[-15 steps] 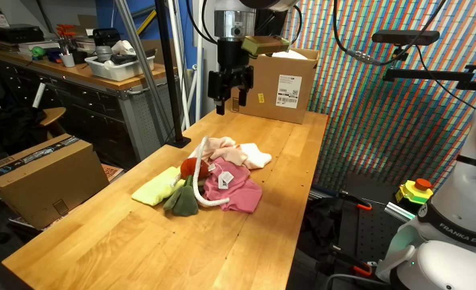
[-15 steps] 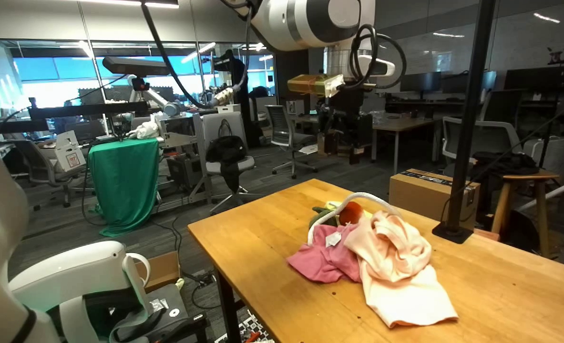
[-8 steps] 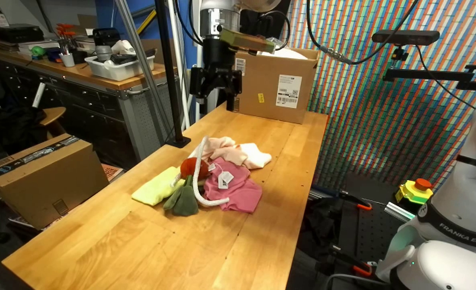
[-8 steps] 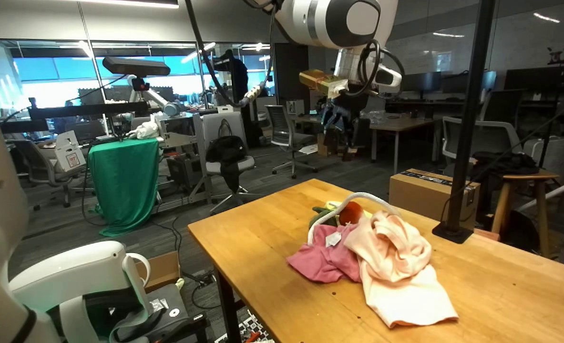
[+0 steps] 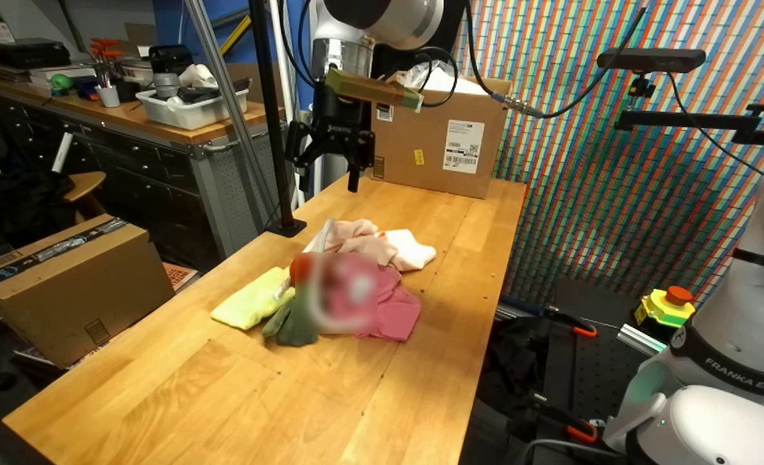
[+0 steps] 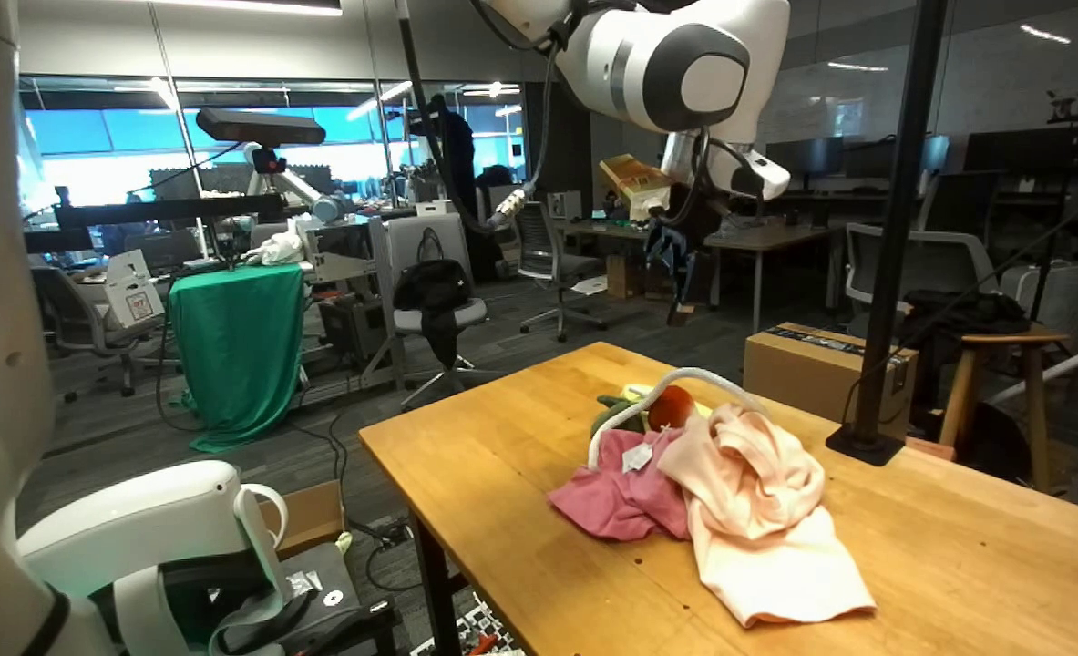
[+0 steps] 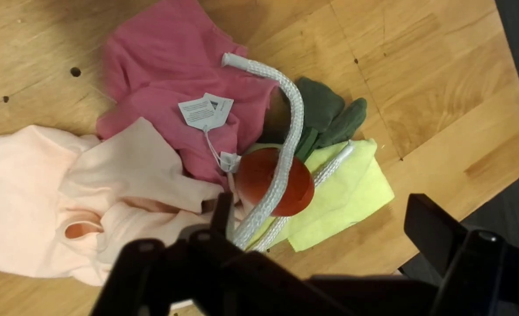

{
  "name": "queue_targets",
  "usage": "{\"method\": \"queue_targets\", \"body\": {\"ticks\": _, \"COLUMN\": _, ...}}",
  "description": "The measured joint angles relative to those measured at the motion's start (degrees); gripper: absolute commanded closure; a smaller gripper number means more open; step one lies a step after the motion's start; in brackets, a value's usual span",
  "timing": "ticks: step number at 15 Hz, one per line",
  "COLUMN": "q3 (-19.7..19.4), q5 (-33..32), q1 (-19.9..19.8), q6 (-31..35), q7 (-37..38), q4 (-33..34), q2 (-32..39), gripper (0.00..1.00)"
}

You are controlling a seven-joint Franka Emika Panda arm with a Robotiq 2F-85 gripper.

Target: Spread the pile - put the white string on the right, the plush toy on the left and spread the cloths to the sides

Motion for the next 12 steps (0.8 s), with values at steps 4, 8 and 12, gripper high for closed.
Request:
{"method": "queue_targets", "body": {"ticks": 4, "q3": -0.62, "q5": 0.0, "q1": 0.01, "q6": 3.66, "q7": 2.58, "q4": -0.22, "q2": 2.24, "gripper": 0.0}}
{"method": "queue_targets", "body": {"ticks": 8, "q3": -0.67, "q5": 0.02, "q1": 0.09, "q6": 6.75, "q7": 4.86, "q4": -0.85, "q2": 3.72, "gripper": 0.0}}
{"method": "queue_targets", "body": {"ticks": 12, "q3": -1.04, "q5": 0.0, "q1": 0.36, "q6": 10.84, "q7": 7.45, "q4": -2.26, "q2": 4.88, "gripper": 0.0}}
